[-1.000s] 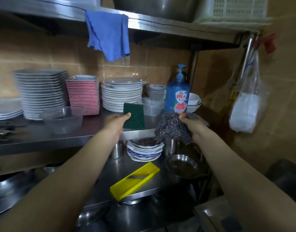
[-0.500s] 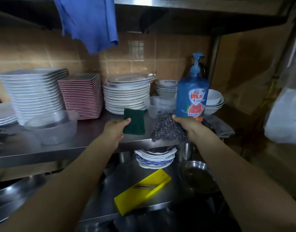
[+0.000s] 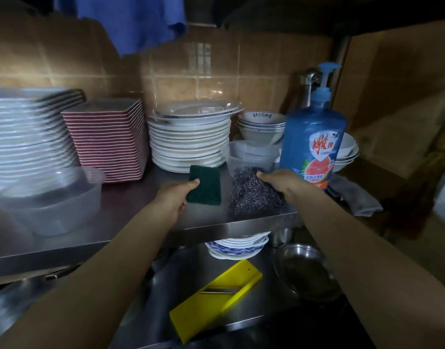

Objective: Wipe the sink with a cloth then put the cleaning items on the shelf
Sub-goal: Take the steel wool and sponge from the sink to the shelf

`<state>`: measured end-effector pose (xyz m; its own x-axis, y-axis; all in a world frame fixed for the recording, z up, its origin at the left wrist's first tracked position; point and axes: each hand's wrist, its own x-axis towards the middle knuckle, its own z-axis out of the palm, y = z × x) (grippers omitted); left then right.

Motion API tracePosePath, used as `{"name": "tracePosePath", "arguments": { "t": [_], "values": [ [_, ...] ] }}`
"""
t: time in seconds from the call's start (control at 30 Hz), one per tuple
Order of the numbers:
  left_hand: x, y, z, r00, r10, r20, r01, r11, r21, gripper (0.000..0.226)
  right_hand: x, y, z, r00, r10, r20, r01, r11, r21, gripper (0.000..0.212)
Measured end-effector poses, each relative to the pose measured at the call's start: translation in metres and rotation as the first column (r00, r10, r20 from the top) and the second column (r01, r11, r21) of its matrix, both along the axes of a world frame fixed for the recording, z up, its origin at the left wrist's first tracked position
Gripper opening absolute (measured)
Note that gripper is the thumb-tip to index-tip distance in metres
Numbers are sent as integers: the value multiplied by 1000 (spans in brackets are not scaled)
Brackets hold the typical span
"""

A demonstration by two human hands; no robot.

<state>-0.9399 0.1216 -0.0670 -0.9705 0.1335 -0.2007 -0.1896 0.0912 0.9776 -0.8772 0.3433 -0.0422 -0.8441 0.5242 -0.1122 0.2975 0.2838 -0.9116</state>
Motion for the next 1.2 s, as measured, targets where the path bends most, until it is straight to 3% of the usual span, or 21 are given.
{"name": "tracePosePath", "arguments": {
  "t": [0.13, 0.27, 0.37, 0.57, 0.77, 0.93, 1.03, 1.2],
  "values": [
    [-19, 1, -1, 999, -45, 4, 45, 999, 4, 23, -20, -2, -5, 998, 26, 66, -37, 983, 178, 55],
    [-32, 5, -5, 995, -98, 26, 99, 995, -1, 26, -27, 0, -13, 985, 27, 173, -97, 905, 414, 52],
    [-34, 8, -8, 992, -119, 35, 119, 993, 0, 27, -28, 1, -21, 977, 14, 212, -117, 868, 483, 33],
    [-35, 1, -4, 994, -99, 43, 102, 990, -95, 29, -26, -6, -32, 985, -19, 169, -86, 800, 593, 32],
    [-29, 0, -3, 991, -101, 88, 113, 982, -152, 30, -27, -6, -32, 997, -25, 79, -26, 806, 591, 40],
    [-23, 0, -4, 986, -98, 137, 113, 987, -111, 29, -30, -13, -22, 993, 70, -94, -5, 826, 563, 28],
    [-19, -2, -3, 985, -101, 143, 113, 990, -83, 30, -36, -23, -12, 977, 172, -125, -101, 891, 442, 25],
    [-11, -6, -1, 977, -119, 179, 127, 991, -36, 26, -46, -47, -10, 955, 292, -46, -260, 903, 342, 23]
  ]
}}
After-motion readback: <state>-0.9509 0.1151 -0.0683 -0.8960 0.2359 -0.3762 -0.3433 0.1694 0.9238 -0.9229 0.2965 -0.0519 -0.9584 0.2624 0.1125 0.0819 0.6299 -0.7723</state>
